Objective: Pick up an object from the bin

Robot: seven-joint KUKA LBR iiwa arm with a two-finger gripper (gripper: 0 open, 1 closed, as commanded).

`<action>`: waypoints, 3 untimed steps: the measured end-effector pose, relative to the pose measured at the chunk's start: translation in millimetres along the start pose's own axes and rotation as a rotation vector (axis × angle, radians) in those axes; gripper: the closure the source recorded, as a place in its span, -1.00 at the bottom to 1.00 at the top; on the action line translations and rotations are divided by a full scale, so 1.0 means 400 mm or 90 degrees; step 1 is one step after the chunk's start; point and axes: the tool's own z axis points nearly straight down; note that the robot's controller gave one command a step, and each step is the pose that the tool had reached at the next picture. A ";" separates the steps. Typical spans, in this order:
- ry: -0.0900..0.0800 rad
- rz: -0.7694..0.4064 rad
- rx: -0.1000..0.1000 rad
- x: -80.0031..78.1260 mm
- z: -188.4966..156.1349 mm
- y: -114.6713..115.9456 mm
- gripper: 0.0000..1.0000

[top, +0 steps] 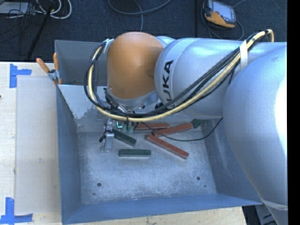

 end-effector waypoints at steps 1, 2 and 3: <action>-0.002 0.023 0.001 -0.038 0.305 -0.135 -1.00; -0.006 0.011 0.000 -0.014 0.298 -0.279 -1.00; -0.006 0.011 -0.001 -0.015 0.296 -0.272 1.00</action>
Offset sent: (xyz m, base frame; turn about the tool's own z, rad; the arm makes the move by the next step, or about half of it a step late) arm 0.0153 -0.0517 -0.1174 0.0326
